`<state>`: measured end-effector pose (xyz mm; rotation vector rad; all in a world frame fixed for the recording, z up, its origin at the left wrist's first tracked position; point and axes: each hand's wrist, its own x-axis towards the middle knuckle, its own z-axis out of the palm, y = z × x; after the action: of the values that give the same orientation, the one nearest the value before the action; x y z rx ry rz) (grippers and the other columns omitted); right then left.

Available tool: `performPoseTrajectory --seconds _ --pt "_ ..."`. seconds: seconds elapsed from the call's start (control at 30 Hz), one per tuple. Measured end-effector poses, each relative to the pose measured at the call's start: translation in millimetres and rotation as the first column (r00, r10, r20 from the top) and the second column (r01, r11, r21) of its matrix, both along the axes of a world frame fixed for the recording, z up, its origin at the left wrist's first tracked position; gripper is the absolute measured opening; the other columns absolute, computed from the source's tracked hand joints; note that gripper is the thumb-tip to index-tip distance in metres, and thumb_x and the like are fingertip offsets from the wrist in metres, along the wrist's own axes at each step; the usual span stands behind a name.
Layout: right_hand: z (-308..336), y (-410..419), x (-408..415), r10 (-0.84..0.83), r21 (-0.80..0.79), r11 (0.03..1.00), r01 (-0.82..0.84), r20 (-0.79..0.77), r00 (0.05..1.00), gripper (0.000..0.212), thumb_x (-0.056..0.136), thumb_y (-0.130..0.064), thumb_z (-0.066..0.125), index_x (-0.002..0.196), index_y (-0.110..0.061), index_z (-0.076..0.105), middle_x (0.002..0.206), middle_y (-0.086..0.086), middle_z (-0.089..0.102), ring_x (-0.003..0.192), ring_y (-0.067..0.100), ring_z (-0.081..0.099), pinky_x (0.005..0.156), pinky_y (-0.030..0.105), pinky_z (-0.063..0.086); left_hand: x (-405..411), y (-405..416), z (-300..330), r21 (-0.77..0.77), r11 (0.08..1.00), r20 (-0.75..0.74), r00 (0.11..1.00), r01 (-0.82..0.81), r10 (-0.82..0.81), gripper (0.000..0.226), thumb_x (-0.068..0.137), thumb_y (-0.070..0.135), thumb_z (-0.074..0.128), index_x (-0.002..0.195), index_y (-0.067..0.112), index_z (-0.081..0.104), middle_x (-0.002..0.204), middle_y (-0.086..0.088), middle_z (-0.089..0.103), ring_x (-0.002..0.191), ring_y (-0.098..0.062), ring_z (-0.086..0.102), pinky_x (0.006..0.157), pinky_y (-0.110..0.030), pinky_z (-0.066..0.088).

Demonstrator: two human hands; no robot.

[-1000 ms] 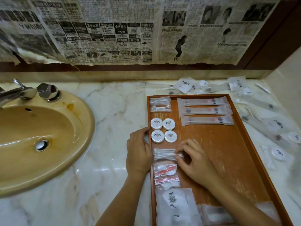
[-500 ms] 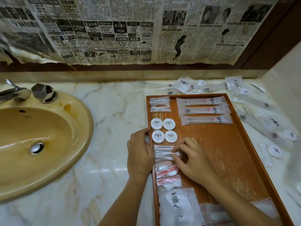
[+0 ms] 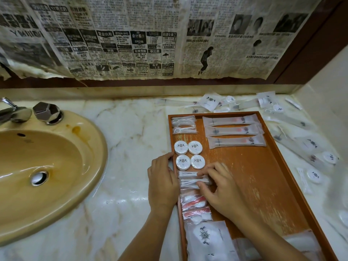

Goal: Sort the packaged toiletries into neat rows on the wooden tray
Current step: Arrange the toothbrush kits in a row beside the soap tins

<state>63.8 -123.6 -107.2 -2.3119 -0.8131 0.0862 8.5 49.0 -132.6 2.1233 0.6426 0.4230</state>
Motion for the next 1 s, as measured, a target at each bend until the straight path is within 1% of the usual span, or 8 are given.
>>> performPoseTrajectory --seconds 0.13,0.23,0.33,0.43,0.53,0.67,0.77,1.0 --pt "0 2 -3 0.004 -0.061 0.998 -0.003 0.006 1.000 0.010 0.087 -0.034 0.065 0.097 -0.031 0.066 0.101 -0.021 0.047 0.104 0.006 0.047 0.088 0.030 0.045 -1 -1 1 -0.030 1.000 -0.005 1.000 0.002 -0.002 0.043 0.089 0.027 0.032 0.127 0.033 0.051 0.124 0.011 0.053 0.113 -0.007 0.044 0.087 -0.011 0.032" --pt "7 5 -2 -0.050 -0.040 0.998 0.049 -0.015 0.999 0.016 0.089 -0.042 0.059 0.102 -0.033 0.064 0.102 -0.024 0.047 0.106 0.006 0.048 0.084 0.023 0.044 -2 -1 5 -0.043 0.999 0.003 1.000 0.006 -0.006 0.046 0.088 0.037 0.026 0.127 0.033 0.051 0.122 0.013 0.052 0.112 -0.006 0.043 0.089 -0.018 0.035" --pt "20 5 3 -0.086 -0.007 0.996 0.086 -0.026 0.996 0.015 0.091 -0.043 0.057 0.105 -0.038 0.060 0.104 -0.026 0.048 0.107 0.004 0.048 0.081 0.019 0.045 -4 -2 11 -0.067 0.998 0.015 1.000 -0.001 0.002 0.055 0.085 0.049 0.021 0.126 0.030 0.053 0.120 0.015 0.050 0.111 -0.005 0.044 0.086 -0.011 0.033" --pt "30 3 15 -0.115 0.014 0.993 0.116 -0.022 0.993 0.011 0.092 -0.040 0.057 0.103 -0.041 0.058 0.103 -0.026 0.048 0.106 0.000 0.048 0.079 0.018 0.044 -4 -1 10 -0.073 0.997 0.012 1.000 -0.014 0.015 0.042 0.091 0.036 0.028 0.123 0.032 0.054 0.120 0.011 0.055 0.111 -0.005 0.048 0.090 -0.012 0.036" --pt "40 0 35 -0.132 0.058 0.989 0.134 -0.026 0.991 0.014 0.091 -0.039 0.055 0.103 -0.036 0.061 0.104 -0.026 0.049 0.109 0.002 0.048 0.084 0.021 0.044 2 4 11 -0.132 0.991 0.038 0.998 -0.036 0.041 0.034 0.091 0.023 0.035 0.113 0.037 0.056 0.111 0.016 0.059 0.108 -0.004 0.052 0.096 -0.027 0.045" --pt "48 -5 76 -0.166 0.114 0.980 0.166 -0.010 0.986 0.017 0.091 -0.020 0.063 0.103 -0.031 0.063 0.104 -0.021 0.052 0.107 0.003 0.049 0.088 0.028 0.045 32 11 28 -0.242 0.965 0.081 0.989 -0.102 0.125 0.029 0.096 0.009 0.045 0.107 0.032 0.058 0.105 0.015 0.062 0.101 -0.005 0.059 0.089 -0.038 0.053" --pt "50 -4 113 -0.213 0.103 0.972 0.212 -0.009 0.977 0.018 0.091 -0.019 0.063 0.106 -0.027 0.063 0.106 -0.017 0.051 0.107 0.006 0.049 0.091 0.032 0.047 70 17 45 -0.183 0.976 0.120 0.982 -0.119 0.143 0.028 0.095 0.006 0.047 0.107 0.029 0.060 0.105 0.012 0.061 0.101 -0.007 0.057 0.087 -0.037 0.053" --pt "45 -1 200 -0.275 -0.025 0.961 0.274 -0.039 0.961 0.029 0.090 -0.025 0.061 0.119 -0.025 0.061 0.118 -0.008 0.054 0.117 0.013 0.045 0.096 0.030 0.040 172 12 65 0.007 1.000 0.118 0.993 0.027 -0.027 0.024 0.093 0.013 0.054 0.105 0.032 0.065 0.104 0.023 0.059 0.103 -0.008 0.055 0.090 -0.033 0.049"
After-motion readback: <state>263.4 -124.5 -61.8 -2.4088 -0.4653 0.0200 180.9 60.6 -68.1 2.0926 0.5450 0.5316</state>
